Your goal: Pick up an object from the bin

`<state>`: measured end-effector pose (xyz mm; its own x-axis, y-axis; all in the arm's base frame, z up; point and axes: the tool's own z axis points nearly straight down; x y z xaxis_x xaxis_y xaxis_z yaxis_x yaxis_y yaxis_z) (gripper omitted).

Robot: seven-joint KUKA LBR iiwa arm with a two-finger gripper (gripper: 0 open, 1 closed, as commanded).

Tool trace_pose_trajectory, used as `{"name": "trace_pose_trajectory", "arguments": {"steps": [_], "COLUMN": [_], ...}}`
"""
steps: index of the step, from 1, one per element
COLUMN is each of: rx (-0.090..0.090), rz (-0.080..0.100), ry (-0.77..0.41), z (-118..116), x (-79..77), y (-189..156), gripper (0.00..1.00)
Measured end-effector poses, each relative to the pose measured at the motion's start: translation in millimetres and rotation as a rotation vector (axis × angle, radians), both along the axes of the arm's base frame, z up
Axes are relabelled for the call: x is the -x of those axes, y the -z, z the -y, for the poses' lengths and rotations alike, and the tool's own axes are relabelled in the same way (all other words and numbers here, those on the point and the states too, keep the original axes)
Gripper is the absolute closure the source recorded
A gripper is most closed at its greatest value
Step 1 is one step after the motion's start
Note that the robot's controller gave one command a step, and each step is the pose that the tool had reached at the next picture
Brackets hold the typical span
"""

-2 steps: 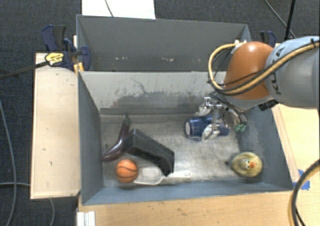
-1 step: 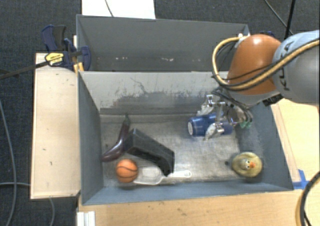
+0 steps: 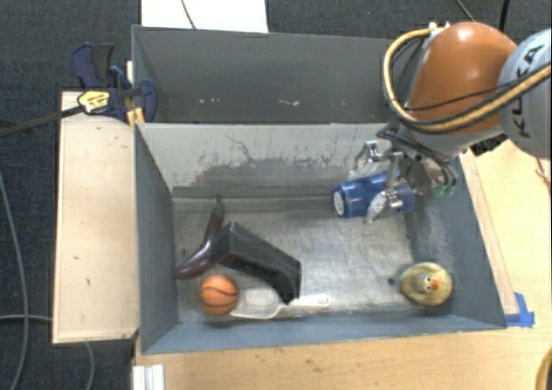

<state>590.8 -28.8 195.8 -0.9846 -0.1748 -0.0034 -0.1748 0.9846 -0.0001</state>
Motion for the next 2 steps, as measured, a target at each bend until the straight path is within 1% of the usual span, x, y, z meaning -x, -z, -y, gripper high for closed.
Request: {"name": "trace_pose_trajectory", "arguments": {"steps": [1, 2], "rx": [0.0, 0.001], "rz": [0.0, 0.0], "ry": [0.0, -0.161], "z": [0.0, 22.8], "x": [0.0, 24.9], "y": [0.0, -112.7], "gripper": [1.0, 1.0]}}
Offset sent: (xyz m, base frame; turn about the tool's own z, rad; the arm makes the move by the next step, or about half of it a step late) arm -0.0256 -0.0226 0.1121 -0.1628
